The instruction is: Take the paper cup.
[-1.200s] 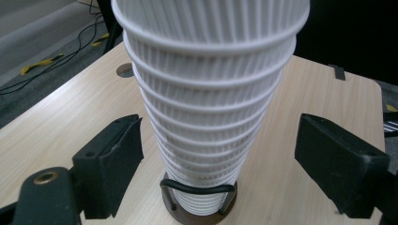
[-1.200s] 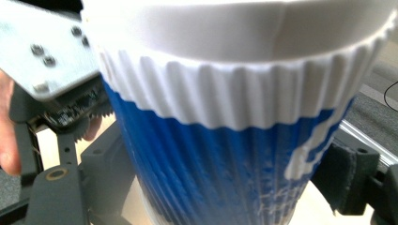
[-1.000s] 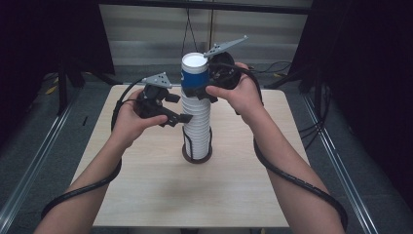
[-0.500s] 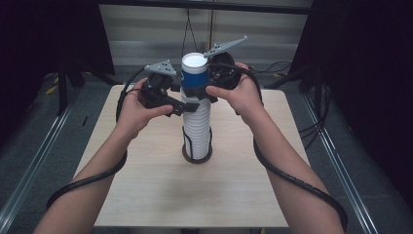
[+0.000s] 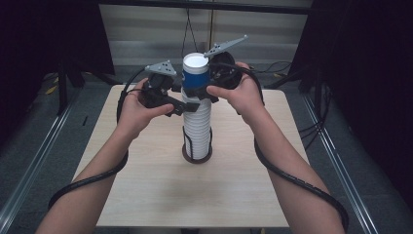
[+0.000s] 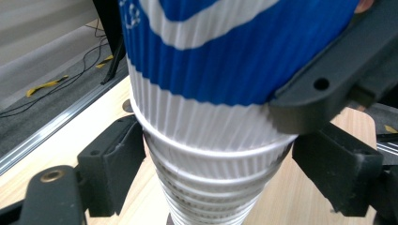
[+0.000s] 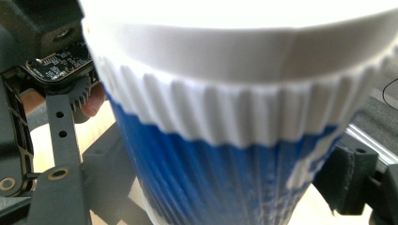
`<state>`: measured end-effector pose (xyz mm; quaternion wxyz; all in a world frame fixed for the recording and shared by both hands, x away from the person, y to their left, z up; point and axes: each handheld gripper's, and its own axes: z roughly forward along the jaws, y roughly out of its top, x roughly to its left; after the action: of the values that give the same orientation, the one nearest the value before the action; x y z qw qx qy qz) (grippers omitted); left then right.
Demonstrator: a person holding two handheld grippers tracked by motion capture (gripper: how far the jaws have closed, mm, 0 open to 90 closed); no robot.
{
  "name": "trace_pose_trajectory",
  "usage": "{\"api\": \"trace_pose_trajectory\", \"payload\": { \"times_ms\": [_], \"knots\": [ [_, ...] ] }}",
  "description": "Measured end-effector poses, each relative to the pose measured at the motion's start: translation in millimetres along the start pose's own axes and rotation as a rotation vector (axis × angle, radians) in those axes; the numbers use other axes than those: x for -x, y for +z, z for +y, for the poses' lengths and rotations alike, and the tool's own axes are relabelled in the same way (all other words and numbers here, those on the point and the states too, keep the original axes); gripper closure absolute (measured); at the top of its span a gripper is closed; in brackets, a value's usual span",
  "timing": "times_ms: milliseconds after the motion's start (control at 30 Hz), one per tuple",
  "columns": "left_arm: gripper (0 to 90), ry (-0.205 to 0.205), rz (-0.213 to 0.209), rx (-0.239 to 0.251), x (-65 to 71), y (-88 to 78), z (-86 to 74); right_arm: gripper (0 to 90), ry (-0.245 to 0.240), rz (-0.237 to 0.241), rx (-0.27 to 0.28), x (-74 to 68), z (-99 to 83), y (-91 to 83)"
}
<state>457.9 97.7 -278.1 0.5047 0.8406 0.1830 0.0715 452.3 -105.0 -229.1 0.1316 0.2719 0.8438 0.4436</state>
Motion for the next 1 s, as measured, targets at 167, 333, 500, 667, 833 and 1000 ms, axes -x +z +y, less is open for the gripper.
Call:
{"api": "trace_pose_trajectory", "payload": {
  "times_ms": [167, 333, 500, 667, 833, 1000],
  "knots": [
    [18.1, -0.009, -0.004, 0.002, -0.7, -1.0, -2.4, 18.5, -0.003, -0.001, -0.001, 0.1, 0.4, 0.0],
    [18.9, -0.011, -0.002, -0.003, -0.8, -2.4, -3.5, 18.6, -0.007, 0.002, 0.003, 0.3, 0.1, 0.3],
    [19.3, -0.007, -0.001, -0.007, -0.2, -2.5, -3.1, 18.7, -0.009, 0.003, -0.011, 0.1, 1.7, -0.2],
    [19.7, 0.005, 0.001, -0.017, 0.3, -2.2, -2.5, 18.8, -0.019, 0.009, -0.02, 1.8, 2.6, -1.1],
    [19.8, 0.011, -0.001, -0.022, -0.2, -3.0, -2.5, 18.8, -0.023, 0.004, -0.022, 0.4, 3.3, -1.0],
    [20.9, 0.012, -0.001, -0.029, -0.2, -2.7, -3.4, 19.4, -0.027, 0.007, -0.014, 2.5, 4.5, -3.4]
  ]
}}
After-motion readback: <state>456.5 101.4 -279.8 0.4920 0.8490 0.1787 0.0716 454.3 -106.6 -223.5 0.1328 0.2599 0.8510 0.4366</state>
